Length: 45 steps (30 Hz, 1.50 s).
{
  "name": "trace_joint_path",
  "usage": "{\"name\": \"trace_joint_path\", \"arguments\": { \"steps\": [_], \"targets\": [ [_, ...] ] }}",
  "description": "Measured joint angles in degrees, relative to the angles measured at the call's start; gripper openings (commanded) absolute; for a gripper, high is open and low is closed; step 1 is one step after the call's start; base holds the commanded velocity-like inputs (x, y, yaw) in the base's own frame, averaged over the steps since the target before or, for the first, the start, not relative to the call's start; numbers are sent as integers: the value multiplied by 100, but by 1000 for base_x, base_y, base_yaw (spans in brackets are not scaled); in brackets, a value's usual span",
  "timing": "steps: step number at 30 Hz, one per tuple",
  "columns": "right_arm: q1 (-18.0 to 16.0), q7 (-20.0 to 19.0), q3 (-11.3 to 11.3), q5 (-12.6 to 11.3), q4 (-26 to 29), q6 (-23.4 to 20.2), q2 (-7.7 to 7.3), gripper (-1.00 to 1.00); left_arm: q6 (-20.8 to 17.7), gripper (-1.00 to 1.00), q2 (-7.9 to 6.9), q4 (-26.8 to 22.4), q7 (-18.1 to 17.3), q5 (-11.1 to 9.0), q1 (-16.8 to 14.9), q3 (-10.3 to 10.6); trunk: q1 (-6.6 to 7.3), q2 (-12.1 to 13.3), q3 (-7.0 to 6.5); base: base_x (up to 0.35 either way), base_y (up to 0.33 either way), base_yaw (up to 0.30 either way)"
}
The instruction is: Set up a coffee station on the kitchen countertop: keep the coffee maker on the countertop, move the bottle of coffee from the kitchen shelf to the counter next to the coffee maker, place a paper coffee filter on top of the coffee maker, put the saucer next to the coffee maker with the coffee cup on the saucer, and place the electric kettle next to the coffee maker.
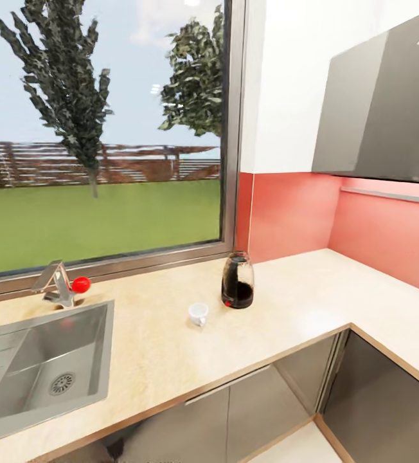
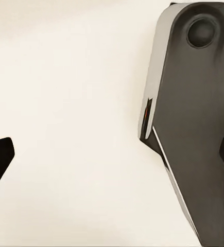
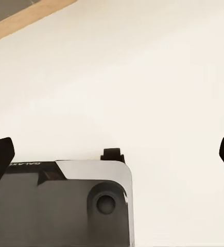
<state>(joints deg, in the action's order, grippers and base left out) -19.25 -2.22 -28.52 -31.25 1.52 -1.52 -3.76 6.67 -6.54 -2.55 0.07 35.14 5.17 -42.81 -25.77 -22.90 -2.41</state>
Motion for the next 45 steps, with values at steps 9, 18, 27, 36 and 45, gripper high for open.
{"name": "trace_joint_path", "arguments": {
  "steps": [9,18,27,36,45],
  "targets": [
    [0,8,0,1,0,0,9,100,9,100,-16,-38,8,-23,-2,3,0,0,0,0,0,277],
    [0,11,0,1,0,-1,5,100,10,100,20,-42,12,25,-13,62,0,0,0,0,0,270],
    [0,8,-3,1,8,-14,5,100,8,100,14,-51,16,35,-17,64,0,0,0,0,0,59],
    [0,-3,8,-8,111,33,9,100,7,100,33,-50,23,38,-17,65,0,0,0,0,0,2],
    [1,2,-2,-8,1413,153,4,100,3,100,-4,-68,48,43,-35,63,0,0,0,0,0,0]
  ]
}}
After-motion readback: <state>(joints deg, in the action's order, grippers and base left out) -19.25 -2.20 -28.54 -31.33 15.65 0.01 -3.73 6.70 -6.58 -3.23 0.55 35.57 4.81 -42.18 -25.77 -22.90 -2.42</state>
